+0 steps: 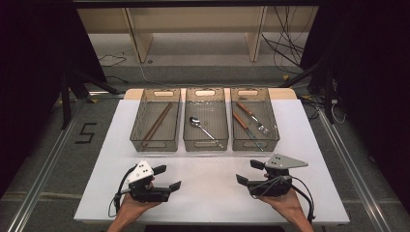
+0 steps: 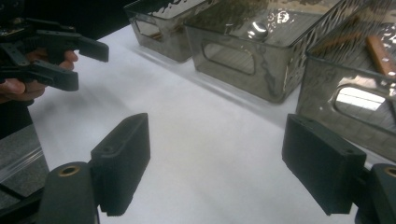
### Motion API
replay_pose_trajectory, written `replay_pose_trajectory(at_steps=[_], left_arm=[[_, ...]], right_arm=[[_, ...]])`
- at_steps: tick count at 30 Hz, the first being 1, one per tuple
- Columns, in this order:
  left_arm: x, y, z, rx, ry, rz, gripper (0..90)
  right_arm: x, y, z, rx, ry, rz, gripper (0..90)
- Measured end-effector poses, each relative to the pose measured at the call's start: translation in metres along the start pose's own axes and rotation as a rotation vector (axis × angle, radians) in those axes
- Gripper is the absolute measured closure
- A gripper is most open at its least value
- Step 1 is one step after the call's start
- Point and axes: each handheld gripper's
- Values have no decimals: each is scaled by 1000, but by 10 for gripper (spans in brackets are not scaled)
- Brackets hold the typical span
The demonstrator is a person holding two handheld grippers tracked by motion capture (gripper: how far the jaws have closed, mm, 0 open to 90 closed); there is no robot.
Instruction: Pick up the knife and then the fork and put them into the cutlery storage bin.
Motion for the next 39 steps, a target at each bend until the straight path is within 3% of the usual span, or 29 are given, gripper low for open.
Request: replay_pose_trajectory(at_steps=[13, 39], left_arm=[[-1, 0, 0, 4, -4, 0, 169], [0, 0, 0, 6, -5, -2, 169]], right_arm=[[5, 0, 12, -9, 3, 7, 236], [6, 1, 14, -7, -3, 9, 235]])
Point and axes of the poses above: each handheld gripper's, and its own axes: x roughly backward along the jaws, z roughly out of its underside, y roughly to its left, and after that the axes turned 8 degrees about -y, right-handed
